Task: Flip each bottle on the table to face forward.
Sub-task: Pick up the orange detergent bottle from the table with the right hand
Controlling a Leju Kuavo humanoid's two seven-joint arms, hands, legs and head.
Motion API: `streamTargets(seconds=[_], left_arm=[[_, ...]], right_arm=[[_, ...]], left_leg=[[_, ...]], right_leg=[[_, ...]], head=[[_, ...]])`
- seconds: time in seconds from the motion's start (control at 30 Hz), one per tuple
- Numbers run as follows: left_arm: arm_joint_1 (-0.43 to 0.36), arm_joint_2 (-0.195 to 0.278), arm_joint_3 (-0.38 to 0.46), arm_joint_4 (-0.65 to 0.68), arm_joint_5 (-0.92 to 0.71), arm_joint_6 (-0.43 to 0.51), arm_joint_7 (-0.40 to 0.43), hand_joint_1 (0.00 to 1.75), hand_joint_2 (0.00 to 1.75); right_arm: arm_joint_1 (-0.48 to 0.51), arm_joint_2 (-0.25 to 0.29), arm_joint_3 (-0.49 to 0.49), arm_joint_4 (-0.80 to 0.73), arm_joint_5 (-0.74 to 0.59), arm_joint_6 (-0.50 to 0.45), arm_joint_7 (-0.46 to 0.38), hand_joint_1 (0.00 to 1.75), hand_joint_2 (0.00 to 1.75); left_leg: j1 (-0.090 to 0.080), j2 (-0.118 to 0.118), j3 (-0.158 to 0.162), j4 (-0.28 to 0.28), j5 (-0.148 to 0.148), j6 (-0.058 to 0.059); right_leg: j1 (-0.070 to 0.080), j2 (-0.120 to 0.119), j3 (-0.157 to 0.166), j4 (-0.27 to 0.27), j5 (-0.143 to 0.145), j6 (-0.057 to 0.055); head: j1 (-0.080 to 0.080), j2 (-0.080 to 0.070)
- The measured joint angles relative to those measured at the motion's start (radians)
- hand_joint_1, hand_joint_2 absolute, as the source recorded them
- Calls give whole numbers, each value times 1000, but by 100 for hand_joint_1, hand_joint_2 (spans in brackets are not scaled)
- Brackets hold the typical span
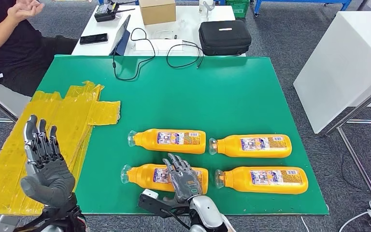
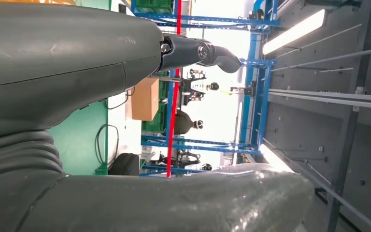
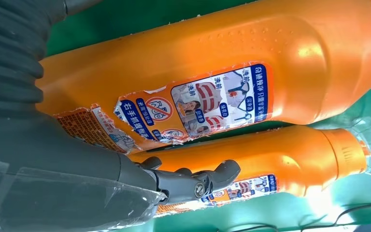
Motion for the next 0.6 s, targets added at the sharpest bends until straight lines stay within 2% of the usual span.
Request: streamTargets(seconds=[0.6], left_arm=[[0,0,9,-6,15,-10,6,0,0]], right_arm=[[-44,0,-1,50,37,7,69,0,175]], left_leg=[[0,0,1,0,0,0]], right_leg=[[0,0,1,0,0,0]], head=[[0,0]])
